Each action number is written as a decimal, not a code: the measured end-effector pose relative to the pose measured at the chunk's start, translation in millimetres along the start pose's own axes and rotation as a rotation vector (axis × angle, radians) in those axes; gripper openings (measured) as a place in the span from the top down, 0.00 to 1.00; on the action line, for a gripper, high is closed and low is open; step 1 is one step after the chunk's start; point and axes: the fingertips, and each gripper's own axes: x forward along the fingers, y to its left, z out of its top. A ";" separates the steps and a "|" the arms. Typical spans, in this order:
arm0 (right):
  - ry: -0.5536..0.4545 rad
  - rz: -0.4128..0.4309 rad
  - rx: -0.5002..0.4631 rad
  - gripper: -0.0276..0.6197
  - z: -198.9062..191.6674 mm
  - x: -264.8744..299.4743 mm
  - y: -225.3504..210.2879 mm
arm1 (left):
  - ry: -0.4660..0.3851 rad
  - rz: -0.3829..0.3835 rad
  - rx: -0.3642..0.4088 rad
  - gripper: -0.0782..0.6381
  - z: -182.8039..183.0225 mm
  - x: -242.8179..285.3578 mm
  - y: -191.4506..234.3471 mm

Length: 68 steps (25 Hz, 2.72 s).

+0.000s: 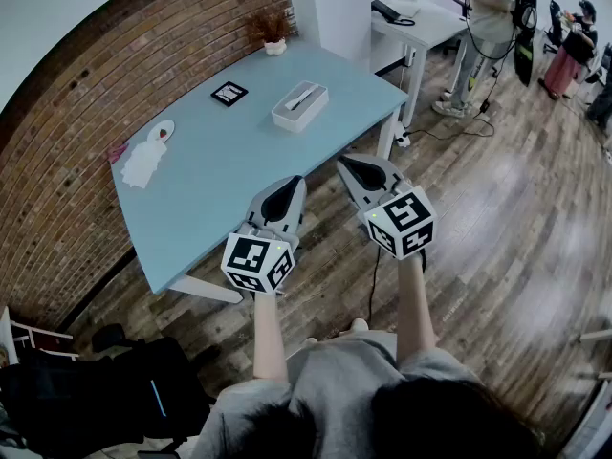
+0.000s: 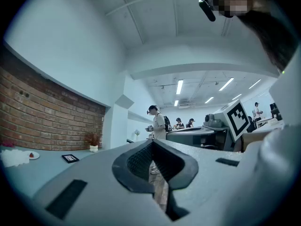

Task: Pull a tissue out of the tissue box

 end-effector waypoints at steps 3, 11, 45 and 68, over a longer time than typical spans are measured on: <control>0.002 0.002 -0.004 0.96 -1.4 1.1 -6.2 | 0.000 0.000 -0.001 0.89 -1.8 6.7 -0.5; 0.018 -0.007 -0.008 0.96 -9.8 4.8 -35.9 | 0.000 -0.001 -0.011 0.89 -7.0 32.9 0.1; 0.115 0.089 0.117 0.96 -83.1 137.1 -143.5 | 0.117 0.111 -0.138 0.89 -80.0 155.9 107.4; 0.153 0.117 0.137 0.96 -115.2 240.6 -190.0 | 0.170 0.129 -0.151 0.89 -112.5 221.1 199.1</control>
